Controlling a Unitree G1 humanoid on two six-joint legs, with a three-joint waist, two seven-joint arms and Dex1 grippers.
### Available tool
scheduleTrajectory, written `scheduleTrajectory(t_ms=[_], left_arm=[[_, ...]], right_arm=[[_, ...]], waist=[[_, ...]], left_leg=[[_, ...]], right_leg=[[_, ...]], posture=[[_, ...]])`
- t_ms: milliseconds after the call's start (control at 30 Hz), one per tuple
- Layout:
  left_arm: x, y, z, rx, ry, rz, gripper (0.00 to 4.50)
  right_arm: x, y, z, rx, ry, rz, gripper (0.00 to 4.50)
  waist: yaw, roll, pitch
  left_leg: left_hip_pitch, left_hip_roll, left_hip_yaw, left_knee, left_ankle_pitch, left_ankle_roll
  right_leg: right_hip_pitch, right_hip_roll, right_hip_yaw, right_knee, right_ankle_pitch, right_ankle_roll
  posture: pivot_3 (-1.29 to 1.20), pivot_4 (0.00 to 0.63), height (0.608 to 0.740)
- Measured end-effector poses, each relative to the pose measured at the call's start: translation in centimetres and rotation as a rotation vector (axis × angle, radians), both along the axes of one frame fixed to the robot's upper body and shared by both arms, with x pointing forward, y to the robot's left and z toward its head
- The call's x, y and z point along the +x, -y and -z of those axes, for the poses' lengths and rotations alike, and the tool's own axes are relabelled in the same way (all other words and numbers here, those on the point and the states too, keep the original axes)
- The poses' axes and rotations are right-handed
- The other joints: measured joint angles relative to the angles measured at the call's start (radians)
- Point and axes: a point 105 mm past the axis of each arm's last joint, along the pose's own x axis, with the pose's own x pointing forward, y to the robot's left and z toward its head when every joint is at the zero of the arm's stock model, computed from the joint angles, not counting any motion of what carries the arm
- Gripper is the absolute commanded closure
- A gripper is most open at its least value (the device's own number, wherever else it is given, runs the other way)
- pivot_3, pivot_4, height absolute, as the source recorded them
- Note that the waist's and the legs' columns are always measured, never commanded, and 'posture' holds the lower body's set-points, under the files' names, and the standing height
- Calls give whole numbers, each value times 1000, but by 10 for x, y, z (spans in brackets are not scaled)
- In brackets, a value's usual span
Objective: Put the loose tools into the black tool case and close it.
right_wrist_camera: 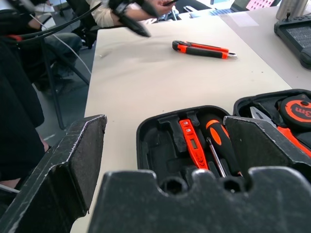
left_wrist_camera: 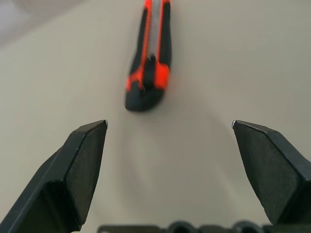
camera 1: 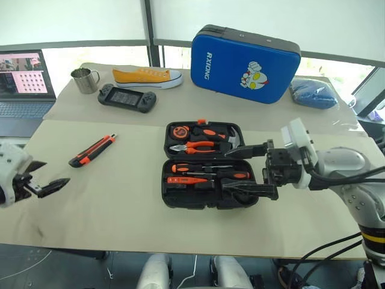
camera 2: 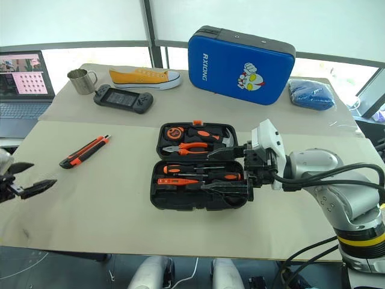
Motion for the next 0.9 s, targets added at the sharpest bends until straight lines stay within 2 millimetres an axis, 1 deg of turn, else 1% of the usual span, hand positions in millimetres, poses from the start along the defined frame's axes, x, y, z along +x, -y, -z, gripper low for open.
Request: scheduleTrajectory(t_ms=[133, 200, 233, 267, 367, 467, 533, 733, 800, 833, 900], left_arm=[[36, -2, -5, 66, -39, 32, 71], [57, -3, -4, 78, -76, 25, 71], [64, -3, -1, 87, -98, 22, 71], [72, -1, 5, 91, -134, 23, 71], [82, 4, 18, 100, -194, 28, 71], [85, 7, 30, 91, -267, 29, 71], [86, 14, 37, 70, -316, 53, 71], [90, 15, 40, 91, -332, 30, 71], [91, 14, 41, 87, -337, 10, 588], [92, 15, 42, 83, -337, 4, 726], [92, 15, 44, 76, -334, -7, 1426]], right_arm=[[-6, -1, 2, 2, 5, 5, 0], [-10, 1, 4, 6, 0, 24, 0], [-13, 0, 5, 5, -1, 28, 0], [-16, 1, 7, 4, 0, 40, 0], [-20, 1, 6, 10, 3, 57, 0], [-22, 3, 5, 17, 8, 88, 0], [-22, 7, 6, 16, 14, 120, 0], [-23, 9, 7, 16, 20, 154, 0], [-24, 7, 6, 14, 27, 152, 0], [-24, 7, 6, 13, 30, 152, 0], [-24, 8, 6, 4, 32, 156, 0]], waist=[[-1, 0, 0], [0, 0, 0], [0, -1, 0], [0, -1, 0], [-6, -1, 0], [-10, -2, 0], [-10, -2, 0], [-7, -2, 0], [-6, -2, 0], [-6, -2, 0], [-6, -2, -1]], left_leg=[[-2, 0, 5, 0, 0, 0], [-2, 0, 6, 0, 0, 0], [-3, -1, 6, 0, 0, 0], [-3, -1, 6, 1, 0, 0], [-5, -1, 6, 1, 0, 0], [-7, 0, 6, 1, 0, 0], [-7, 0, 5, 1, 0, 0], [-7, 0, 4, 2, 0, 0], [-5, 0, 4, 2, 0, 0], [-4, 0, 4, 2, 0, 0], [-3, 0, 4, 2, 0, 0]], right_leg=[[-1, 3, -1, 0, 0, -1], [-1, 3, -1, 0, 0, -1], [-1, 3, -1, 0, 0, 0], [-1, 2, -1, 0, 0, 0], [-2, 2, -1, -1, 0, 0], [-3, 2, -1, -1, 0, 1], [-3, 2, -1, -1, 0, 1], [-3, 2, -1, 0, 0, 1], [-2, 2, -1, 0, 0, 1], [-1, 2, -1, 0, 0, 1], [0, 2, -1, 1, 0, 1]], posture=[[0, 150, 740], [0, 150, 740], [0, 150, 740], [0, 150, 740], [0, 150, 740], [0, 150, 740], [0, 150, 740], [0, 150, 740], [0, 150, 740], [0, 150, 740], [0, 150, 740]])
